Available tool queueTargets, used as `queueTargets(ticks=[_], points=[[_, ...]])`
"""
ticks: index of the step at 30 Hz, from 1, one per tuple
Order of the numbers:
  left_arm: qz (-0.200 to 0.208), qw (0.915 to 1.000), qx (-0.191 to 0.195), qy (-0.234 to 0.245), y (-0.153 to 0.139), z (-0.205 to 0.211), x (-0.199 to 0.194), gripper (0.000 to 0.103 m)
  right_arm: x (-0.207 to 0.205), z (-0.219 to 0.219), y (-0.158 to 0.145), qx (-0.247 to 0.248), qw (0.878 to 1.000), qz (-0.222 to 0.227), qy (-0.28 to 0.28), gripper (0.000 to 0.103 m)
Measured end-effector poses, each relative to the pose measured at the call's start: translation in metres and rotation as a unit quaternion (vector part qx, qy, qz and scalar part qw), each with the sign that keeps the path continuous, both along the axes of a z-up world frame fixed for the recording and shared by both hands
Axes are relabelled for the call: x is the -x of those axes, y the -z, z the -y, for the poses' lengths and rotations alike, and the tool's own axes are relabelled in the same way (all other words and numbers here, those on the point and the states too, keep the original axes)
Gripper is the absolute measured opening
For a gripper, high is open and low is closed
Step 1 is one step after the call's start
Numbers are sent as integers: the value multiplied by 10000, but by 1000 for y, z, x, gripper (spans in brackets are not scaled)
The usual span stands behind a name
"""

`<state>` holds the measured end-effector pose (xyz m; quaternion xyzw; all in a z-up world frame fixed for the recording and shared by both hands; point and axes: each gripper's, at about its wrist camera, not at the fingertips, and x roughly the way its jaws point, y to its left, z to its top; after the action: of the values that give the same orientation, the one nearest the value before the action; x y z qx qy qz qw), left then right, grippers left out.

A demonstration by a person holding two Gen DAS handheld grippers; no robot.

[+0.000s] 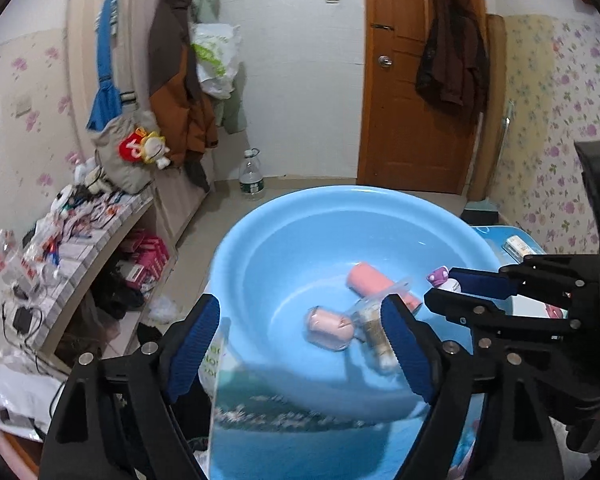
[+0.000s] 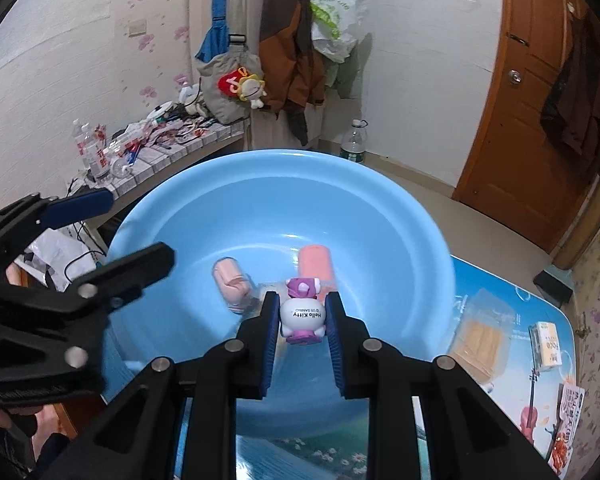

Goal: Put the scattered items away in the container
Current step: 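Lower the pink figure into the basin and open the right tool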

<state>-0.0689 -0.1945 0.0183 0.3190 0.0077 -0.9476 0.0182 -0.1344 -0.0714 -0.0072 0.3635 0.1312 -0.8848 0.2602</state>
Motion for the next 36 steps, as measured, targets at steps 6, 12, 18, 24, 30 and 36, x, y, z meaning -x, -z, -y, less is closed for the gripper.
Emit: queueTargets(ticks=[6, 12, 18, 24, 30, 36], points=[[82, 9998, -154, -108, 4, 12, -8, 83, 2, 17, 7, -16, 9998, 174, -97, 24], [104, 9998, -169, -47, 7, 8, -11, 85, 6, 19, 13, -120, 9995, 271, -46, 24], [185, 9996, -213, -86, 11, 9, -10, 88, 15, 17, 18, -79, 9991, 414, 77, 24], [220, 9992, -302, -150, 13, 11, -11, 88, 16, 17, 18, -113, 9990, 405, 138, 25], [272, 9990, -325, -163, 14, 9, -12, 88, 10, 14, 14, -176, 9992, 309, 207, 29], [286, 9989, -336, -179, 10, 4, -16, 91, -1, 0, 3, 19, 9994, 203, 274, 35]])
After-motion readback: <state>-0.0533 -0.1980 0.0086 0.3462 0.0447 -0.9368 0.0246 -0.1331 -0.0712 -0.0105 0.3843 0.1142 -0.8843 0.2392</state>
